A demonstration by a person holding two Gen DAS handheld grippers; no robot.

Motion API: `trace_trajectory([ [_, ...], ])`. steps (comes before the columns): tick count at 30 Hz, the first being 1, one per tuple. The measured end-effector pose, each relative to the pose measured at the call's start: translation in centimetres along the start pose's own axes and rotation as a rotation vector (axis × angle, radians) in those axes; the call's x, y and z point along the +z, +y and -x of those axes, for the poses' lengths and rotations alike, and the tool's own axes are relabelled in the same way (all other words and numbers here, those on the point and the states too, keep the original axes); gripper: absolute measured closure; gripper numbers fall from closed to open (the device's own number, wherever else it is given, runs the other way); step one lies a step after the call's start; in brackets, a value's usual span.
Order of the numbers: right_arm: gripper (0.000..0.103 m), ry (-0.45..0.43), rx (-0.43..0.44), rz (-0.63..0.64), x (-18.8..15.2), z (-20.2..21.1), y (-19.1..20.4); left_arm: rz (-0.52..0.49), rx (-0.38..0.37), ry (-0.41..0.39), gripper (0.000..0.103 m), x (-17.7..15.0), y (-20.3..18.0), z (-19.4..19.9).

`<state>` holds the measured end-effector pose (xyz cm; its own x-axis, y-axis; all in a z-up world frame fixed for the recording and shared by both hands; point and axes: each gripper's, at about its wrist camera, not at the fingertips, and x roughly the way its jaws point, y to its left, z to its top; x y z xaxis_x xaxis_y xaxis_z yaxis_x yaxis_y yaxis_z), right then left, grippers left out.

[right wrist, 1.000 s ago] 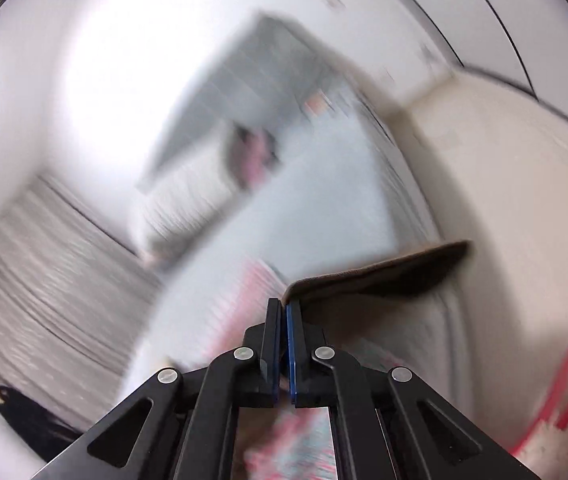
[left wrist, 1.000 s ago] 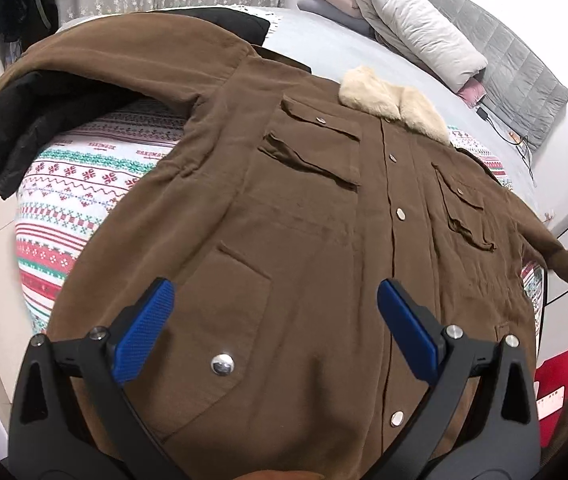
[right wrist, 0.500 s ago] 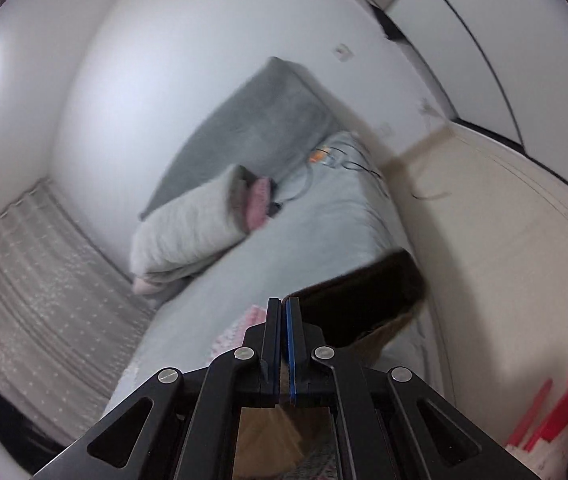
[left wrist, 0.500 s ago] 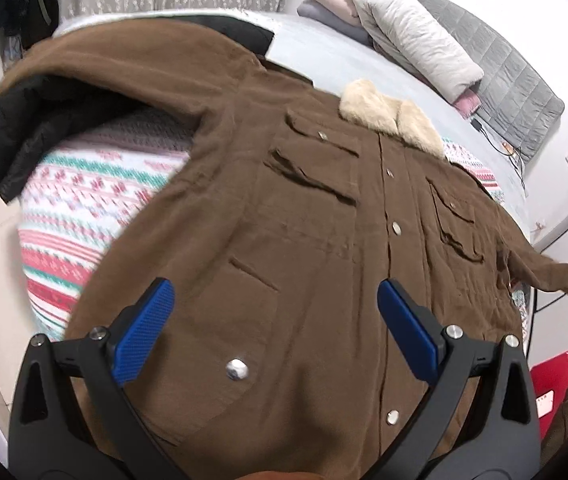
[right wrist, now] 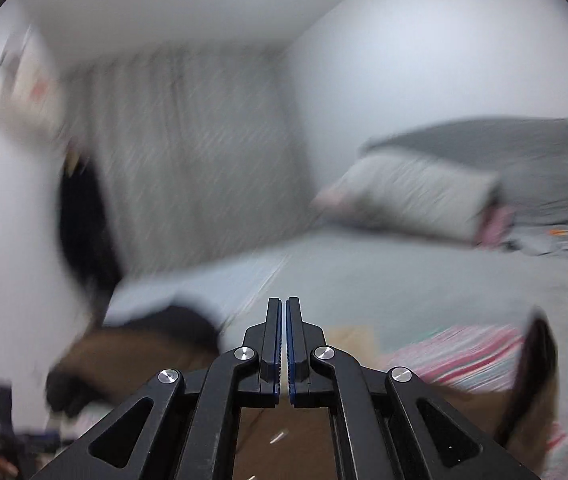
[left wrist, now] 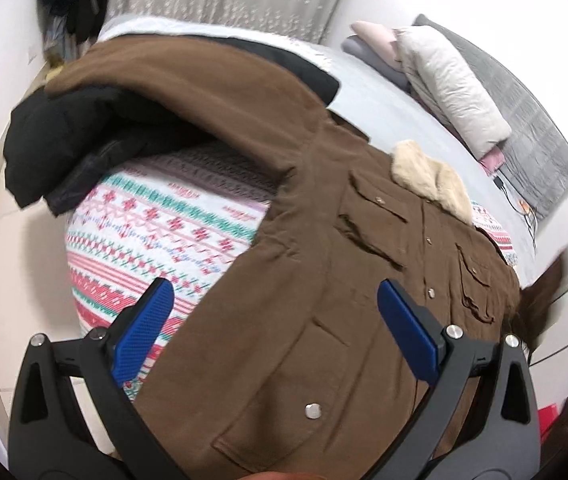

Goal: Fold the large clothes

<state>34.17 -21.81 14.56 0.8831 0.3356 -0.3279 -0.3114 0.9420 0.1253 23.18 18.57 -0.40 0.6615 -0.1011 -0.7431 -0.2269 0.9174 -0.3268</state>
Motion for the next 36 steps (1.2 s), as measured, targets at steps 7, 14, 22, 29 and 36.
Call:
trace_trajectory([
  [7, 0.090, 0.482, -0.028, 0.073, -15.4, -11.1, 4.5, 0.067, -0.060, 0.051, 0.002, 0.1, 2.5, 0.4],
  [14, 0.059, 0.672, -0.268, 0.306, -20.0, -7.8, -4.8, 0.028, -0.095, 0.101, 0.002, -0.5, 1.5, -0.2],
  [22, 0.054, 0.762, -0.311, 0.333, -22.0, -4.4, -9.4, -0.028, -0.048, 0.092, 0.002, -0.9, -0.7, -1.1],
  [29, 0.097, 0.762, -0.359, 0.274, -21.1, -4.7, -10.9, -0.006, 0.004, 0.081, 0.002, -0.9, 0.5, -1.4],
  [36, 0.102, 0.401, -0.082, -0.015, -7.8, -0.8, -10.5, 0.073, -0.055, 0.111, 0.002, -1.0, 1.5, -1.7],
])
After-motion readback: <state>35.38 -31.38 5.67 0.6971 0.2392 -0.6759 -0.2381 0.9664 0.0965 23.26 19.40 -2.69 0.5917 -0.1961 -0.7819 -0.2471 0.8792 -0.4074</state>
